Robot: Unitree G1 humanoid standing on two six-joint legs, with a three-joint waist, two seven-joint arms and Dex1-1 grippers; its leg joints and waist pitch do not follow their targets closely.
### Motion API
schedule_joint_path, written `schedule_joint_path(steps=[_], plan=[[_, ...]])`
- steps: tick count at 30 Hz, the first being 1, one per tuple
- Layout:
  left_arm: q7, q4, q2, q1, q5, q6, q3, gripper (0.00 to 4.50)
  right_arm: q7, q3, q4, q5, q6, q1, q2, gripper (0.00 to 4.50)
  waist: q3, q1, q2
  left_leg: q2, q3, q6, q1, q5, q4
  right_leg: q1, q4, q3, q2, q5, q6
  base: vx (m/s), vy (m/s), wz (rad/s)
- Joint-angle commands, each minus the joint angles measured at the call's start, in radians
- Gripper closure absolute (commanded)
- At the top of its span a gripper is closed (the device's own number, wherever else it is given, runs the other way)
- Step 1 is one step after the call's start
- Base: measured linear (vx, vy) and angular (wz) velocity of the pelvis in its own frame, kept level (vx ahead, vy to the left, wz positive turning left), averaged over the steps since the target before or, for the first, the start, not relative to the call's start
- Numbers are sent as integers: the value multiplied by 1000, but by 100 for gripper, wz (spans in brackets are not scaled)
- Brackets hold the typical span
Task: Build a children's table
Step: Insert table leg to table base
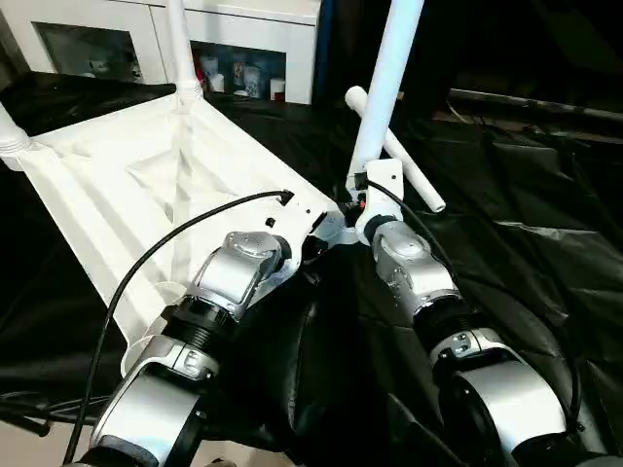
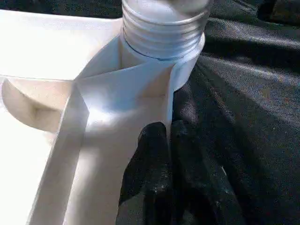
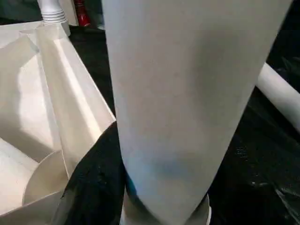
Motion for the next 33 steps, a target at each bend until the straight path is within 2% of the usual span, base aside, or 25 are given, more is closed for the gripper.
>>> schedule_joint_path(steps=[1, 6, 7, 10, 12, 15, 20, 21, 23, 25, 26, 27, 28, 29, 30, 31, 32, 33], plan=[[47, 28, 7, -16, 18, 10, 21, 450, 20, 22, 172, -12, 96, 81, 51, 261, -20, 4, 14, 67, -31, -7, -3, -326, -91, 14, -95, 53, -90, -352, -147, 0, 0, 0], [36, 21, 13, -11, 17, 12, 17, 450, 32, 29, 173, -18, 96, 77, 50, 261, -18, 3, 16, 68, -34, -13, -2, -359, -94, 10, -100, 54, -92, -411, -130, 0, 0, 0], [35, 21, 14, -12, 17, 13, 16, 450, 38, 27, 171, -19, 94, 76, 50, 205, -19, 3, 16, 68, -34, -13, -1, -360, -94, 9, -101, 54, -92, -417, -128, 0, 0, 0], [33, 23, 15, -14, 17, 11, 16, 450, 50, 16, 165, -20, 91, 72, 51, 185, -20, 2, 17, 68, -34, -14, 1, -365, -93, 6, -102, 54, -91, -418, -131, 0, 0, 0], [33, 22, 16, -14, 17, 11, 16, 450, 53, 12, 165, -22, 90, 70, 52, 155, -20, 1, 16, 70, -35, -16, -7, -342, -96, 13, -97, 52, -90, -378, -136, 0, 0, 0], [29, 25, 17, -16, 16, 7, 16, 450, 58, 8, 165, -20, 84, 65, 53, 135, -21, 3, 17, 69, -31, -13, -2, -334, -93, 10, -96, 54, -90, -347, -149, 0, 0, 0], [20, 18, 20, -15, 13, 6, 13, 450, 86, -13, 158, -9, 56, 56, 55, 92, -26, 3, 17, 69, -25, 2, -6, -278, -88, 20, -88, 54, -90, -250, -183, 0, 0, 0], [11, 14, 22, -14, 11, -3, 9, 450, 108, -17, 144, -5, 42, 55, 55, 85, -27, 2, 13, 70, -26, 11, -10, -262, -89, 25, -84, 52, -90, -233, -188, 0, 0, 0], [7, 13, 23, -14, 10, -7, 8, 450, 116, -19, 137, -3, 37, 55, 54, 76, -29, 5, 18, 70, -21, 25, -6, -242, -84, 22, -86, 53, -92, -231, -201, 0, 0, 0], [-20, 2, 29, -9, 7, -22, -3, 450, 153, -7, 108, -7, 23, 60, 44, 48, -30, 9, 17, 68, -19, 35, -8, -205, -81, 27, -82, 51, -91, -181, -213, 0, 0, 0], [-32, -4, 32, -6, 6, -22, -7, 450, 171, -1, 93, -9, 18, 64, 38, 48, -33, 7, 20, 68, -19, 42, -11, -171, -79, 32, -75, 49, -91, -129, -227, 0, 0, 0], [-75, -25, 52, 8, 9, -34, -30, 450, 223, 30, 19, -26, 24, 87, 3, 48, -34, 10, 20, 68, -15, 55, -7, -135, -74, 34, -72, 46, -89, -66, -241, 0, 0, 0], [-81, -31, 56, 11, 8, -35, -33, 450, 239, 39, -5, -28, 31, 96, -7, 26, -38, 12, 21, 68, -13, 64, -6, -108, -69, 38, -66, 45, -89, -16, -249, 0, 0, 0], [-92, -40, 62, 16, 7, -39, -37, 450, 268, 54, -46, -31, 42, 111, -23, 26, -43, 12, 21, 66, -12, 87, -7, -26, -61, 47, -51, 43, -86, 119, -274, 53, -5, 4], [-103, -51, 67, 22, 5, -42, -41, 450, 301, 67, -88, -35, 54, 127, -39, 14, -45, 12, 20, 65, -10, 102, -8, 8, -56, 47, -43, 41, -84, 187, -287, 0, 0, 0], [-123, -65, 78, 31, 3, -56, -47, 450, 356, 83, -181, -22, 93, 161, -68, 3, -45, 11, 18, 62, -8, 134, -11, 49, -52, 52, -38, 38, -84, 263, -308, 0, 0, 0], [-128, -67, 81, 33, 2, -60, -49, 450, 368, 87, -203, -18, 102, 169, -75, 3, -44, 15, 18, 62, -6, 161, -9, 60, -47, 52, -37, 37, -85, 294, -315, 0, 0, 0], [-170, -83, 102, 51, -4, -94, -59, 450, 458, 112, -373, 15, 174, 231, -133, 3, -44, 18, 16, 63, -9, 180, -13, 62, -46, 59, -36, 35, -86, 295, -313, 0, 0, 0]])
